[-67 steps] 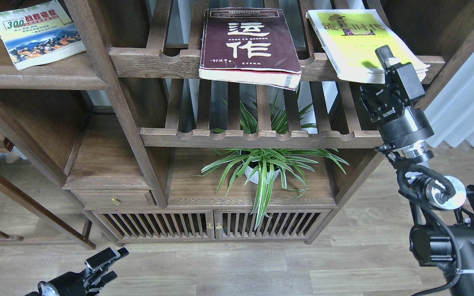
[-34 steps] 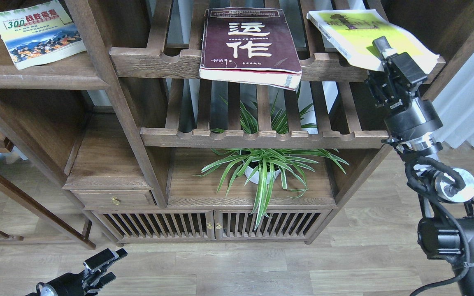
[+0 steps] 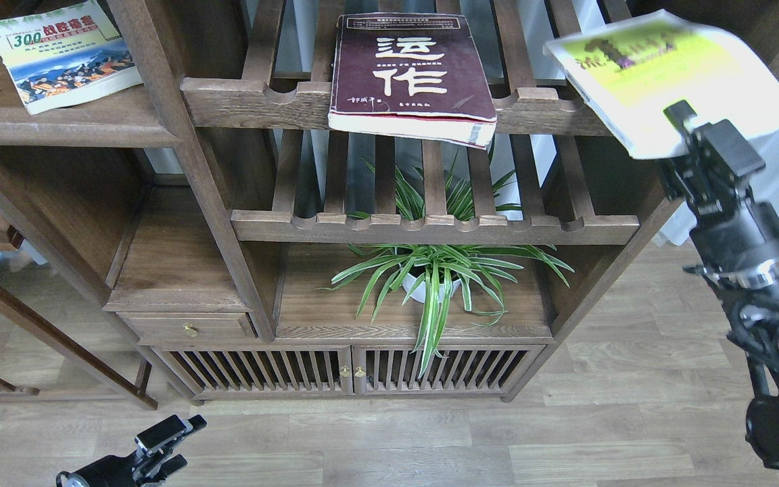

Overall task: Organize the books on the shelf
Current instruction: 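Grasp the yellow-green book and pull it down off the shelf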

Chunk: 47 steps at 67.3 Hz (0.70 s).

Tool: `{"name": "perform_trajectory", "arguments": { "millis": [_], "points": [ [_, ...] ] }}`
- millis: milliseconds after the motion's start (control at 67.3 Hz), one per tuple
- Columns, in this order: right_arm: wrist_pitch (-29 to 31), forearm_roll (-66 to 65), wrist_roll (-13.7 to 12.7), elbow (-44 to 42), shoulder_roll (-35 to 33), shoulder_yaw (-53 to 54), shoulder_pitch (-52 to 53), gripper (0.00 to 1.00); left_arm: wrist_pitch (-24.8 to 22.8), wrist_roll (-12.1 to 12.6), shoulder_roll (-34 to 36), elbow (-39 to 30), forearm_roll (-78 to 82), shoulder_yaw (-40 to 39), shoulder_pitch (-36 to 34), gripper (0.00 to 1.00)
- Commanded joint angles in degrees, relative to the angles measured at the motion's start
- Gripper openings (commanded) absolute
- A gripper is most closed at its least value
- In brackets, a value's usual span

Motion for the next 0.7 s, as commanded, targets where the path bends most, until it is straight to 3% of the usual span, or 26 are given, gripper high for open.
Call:
{"name": "perform_trajectory", "arguments": {
  "millis": [0,238,505,683],
  "points": [
    [0.0,0.4,0.0,0.0,1.2,-2.0,-8.4,0.01,0.0,0.0,-0.9,-0.1,-0.1,0.0,0.2,1.0],
    [0.0,-0.3,0.0,-0.1,4.1,-12.0,-15.2,0.0,0.0,0.0,-4.1,-0.3,-0.1,-0.1,-0.1,1.0],
    [0.0,-4.0,0.0,-0.1,7.6,-14.8,-15.8,0.0,0.0,-0.2,-5.4,-1.0,-0.2,-0.3,-0.2,0.99],
    [0.0,-7.4,0.0,-0.1,9.0,-20.0,-14.2,0.0,0.0,-7.6,-5.9,-9.2,-1.8,-1.4,-0.7,0.99]
  ]
}}
